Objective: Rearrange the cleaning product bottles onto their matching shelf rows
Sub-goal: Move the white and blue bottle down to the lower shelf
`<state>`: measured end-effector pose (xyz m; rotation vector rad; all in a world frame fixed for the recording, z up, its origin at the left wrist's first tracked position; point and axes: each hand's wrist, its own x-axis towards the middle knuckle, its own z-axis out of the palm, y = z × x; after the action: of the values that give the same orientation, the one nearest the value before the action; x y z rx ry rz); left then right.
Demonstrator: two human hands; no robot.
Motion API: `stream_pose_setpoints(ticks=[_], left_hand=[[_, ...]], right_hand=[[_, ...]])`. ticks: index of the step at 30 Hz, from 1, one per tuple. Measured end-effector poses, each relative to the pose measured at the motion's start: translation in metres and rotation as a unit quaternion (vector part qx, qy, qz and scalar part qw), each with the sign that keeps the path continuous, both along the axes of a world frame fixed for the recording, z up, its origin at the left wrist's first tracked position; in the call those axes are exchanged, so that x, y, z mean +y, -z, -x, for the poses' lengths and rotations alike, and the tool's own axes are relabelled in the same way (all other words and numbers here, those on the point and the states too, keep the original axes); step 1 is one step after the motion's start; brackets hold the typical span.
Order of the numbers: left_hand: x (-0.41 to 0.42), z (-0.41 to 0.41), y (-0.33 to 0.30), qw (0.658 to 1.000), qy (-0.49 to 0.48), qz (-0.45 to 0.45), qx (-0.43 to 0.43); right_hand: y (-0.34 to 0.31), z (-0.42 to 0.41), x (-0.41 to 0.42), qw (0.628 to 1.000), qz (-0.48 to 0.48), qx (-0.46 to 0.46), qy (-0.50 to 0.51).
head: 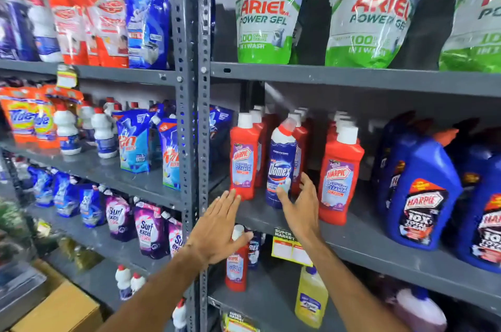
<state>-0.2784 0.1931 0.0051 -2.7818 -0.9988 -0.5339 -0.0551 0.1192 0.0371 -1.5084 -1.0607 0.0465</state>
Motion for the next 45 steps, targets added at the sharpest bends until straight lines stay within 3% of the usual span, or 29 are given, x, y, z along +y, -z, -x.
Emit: stream_pose_setpoints(ticks=[4, 9, 18, 23, 32, 45], left_hand=[[0.013, -0.004, 0.017, 1.000, 0.003, 0.017, 0.008], [0.018, -0.010, 0.026, 0.999, -0.001, -0.002, -0.040], [0.021, -0.009, 0.028, 0.999, 0.008, -0.005, -0.052], [0.017, -0.009, 0.024, 0.999, 0.001, 0.006, -0.034], [-0.019, 0.013, 0.054, 0.997, 0.019, 0.021, -0.075], [-0.030, 0.052, 0.127, 0.995, -0.021, 0.102, -0.009]], right_hand=[[0.003, -0.006, 0.017, 0.999, 0.022, 0.041, -0.012], [0.007, -0.012, 0.033, 0.998, 0.053, 0.034, -0.029], [0.004, -0.020, 0.040, 0.997, 0.060, 0.045, -0.021], [0.007, -0.011, 0.029, 0.997, 0.054, 0.048, -0.031], [0.011, 0.021, -0.016, 0.997, 0.035, 0.020, -0.067], [0.057, 0.068, -0.056, 0.989, 0.026, 0.055, -0.134]])
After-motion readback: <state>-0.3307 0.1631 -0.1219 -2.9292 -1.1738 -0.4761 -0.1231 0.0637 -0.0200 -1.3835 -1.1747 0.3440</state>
